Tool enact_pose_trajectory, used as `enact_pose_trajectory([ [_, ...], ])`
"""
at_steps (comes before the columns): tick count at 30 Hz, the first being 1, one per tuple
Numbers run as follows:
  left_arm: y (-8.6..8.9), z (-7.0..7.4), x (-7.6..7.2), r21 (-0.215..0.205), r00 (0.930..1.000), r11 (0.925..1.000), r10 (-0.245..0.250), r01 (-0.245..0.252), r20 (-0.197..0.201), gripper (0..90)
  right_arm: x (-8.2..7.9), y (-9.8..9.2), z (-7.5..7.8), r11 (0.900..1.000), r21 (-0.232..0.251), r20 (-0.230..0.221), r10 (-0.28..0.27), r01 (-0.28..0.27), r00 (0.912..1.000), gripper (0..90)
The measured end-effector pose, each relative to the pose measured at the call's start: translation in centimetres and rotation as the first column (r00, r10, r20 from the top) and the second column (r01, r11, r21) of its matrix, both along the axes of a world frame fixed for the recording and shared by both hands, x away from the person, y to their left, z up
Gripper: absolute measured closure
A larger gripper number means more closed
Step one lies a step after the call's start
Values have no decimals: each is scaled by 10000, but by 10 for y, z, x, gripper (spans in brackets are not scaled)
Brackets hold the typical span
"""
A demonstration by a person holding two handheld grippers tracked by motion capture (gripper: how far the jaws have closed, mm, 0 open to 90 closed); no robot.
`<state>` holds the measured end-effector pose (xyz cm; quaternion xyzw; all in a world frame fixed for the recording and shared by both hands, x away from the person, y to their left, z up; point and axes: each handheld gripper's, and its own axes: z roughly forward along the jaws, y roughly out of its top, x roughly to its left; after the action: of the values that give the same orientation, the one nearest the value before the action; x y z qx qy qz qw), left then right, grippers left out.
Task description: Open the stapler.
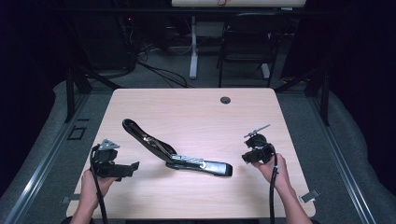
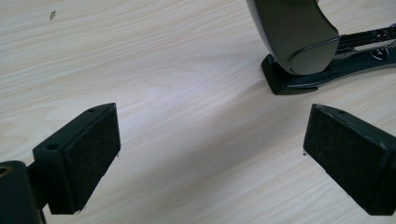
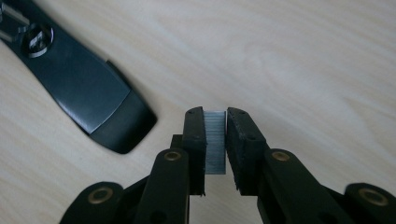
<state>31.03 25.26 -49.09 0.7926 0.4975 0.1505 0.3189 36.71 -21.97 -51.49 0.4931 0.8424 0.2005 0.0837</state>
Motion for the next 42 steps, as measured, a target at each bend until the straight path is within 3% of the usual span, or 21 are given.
enact_pose_trajectory([
  [4, -2, -1, 1, 110, 9999, 9999, -57, 58, -85, 36, -5, 10, -11, 9985, -466, -455, 266, -287, 9986, 781],
  [12, -6, -3, 2, 191, 9992, 9994, -283, 289, -280, 34, -1, 15, -21, 9942, -929, -1169, 438, -548, 9922, 778],
  [19, -10, -5, 4, 256, 9982, 9985, -476, 485, -358, 33, 0, 17, -23, 9898, -1234, -1318, 545, -709, 9898, 773],
  [21, -10, -4, 4, 244, 9982, 9985, -474, 483, -374, 33, -1, 18, -21, 9916, -1112, -1113, 530, -654, 9924, 734],
  [25, -8, -4, 3, 191, 9983, 9988, -448, 455, -376, 32, 2, 15, -14, 9934, -889, -1113, 624, -725, 9918, 712],
  [28, -8, -4, 4, 202, 9980, 9986, -489, 497, -408, 32, 5, 15, -15, 9925, -935, -1275, 662, -784, 9896, 704],
  [30, -9, -4, 3, 183, 9980, 9986, -488, 496, -398, 31, 5, 17, -20, 9964, -608, -1143, 515, -587, 9921, 703],
  [32, -9, -4, 3, 186, 9976, 9983, -539, 547, -439, 32, 7, 19, -19, 9924, -864, -1380, 754, -878, 9876, 706],
  [42, -10, -5, 4, 221, 9972, 9979, -591, 602, -456, 31, 11, 21, -23, 9901, -1087, -1621, 707, -890, 9842, 737],
])
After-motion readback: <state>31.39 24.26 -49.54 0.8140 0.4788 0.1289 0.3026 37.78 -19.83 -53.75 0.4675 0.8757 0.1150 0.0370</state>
